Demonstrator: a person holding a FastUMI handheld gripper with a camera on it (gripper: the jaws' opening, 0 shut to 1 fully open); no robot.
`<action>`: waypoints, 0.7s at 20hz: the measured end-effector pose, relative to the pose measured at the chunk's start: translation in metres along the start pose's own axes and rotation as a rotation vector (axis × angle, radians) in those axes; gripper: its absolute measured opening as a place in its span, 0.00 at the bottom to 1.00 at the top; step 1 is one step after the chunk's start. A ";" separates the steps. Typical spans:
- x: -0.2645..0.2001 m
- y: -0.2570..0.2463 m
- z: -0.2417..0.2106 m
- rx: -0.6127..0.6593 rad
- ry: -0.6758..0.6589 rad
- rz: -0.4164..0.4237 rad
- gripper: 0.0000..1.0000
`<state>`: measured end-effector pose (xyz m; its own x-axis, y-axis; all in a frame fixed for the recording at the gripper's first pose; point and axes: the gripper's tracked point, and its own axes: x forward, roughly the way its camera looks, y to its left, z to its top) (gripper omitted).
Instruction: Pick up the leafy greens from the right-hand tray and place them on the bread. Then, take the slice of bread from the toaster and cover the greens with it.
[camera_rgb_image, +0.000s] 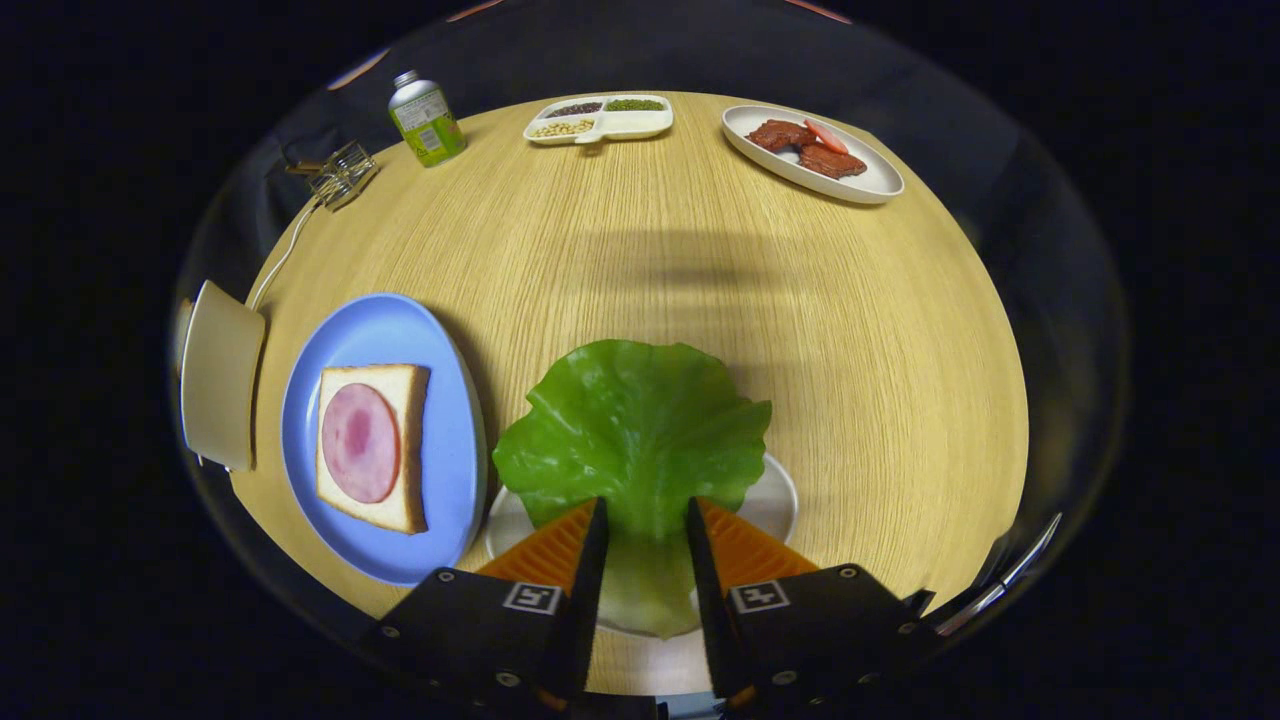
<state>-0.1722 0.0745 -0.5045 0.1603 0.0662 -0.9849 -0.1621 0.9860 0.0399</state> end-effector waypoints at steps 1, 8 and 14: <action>0.000 0.001 0.001 0.009 -0.001 -0.003 0.30; -0.020 0.010 0.017 0.137 -0.024 0.081 0.06; -0.057 0.029 0.045 0.157 -0.099 0.144 0.06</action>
<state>-0.1420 0.1059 -0.4398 0.2423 0.2153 -0.9460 -0.0379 0.9764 0.2125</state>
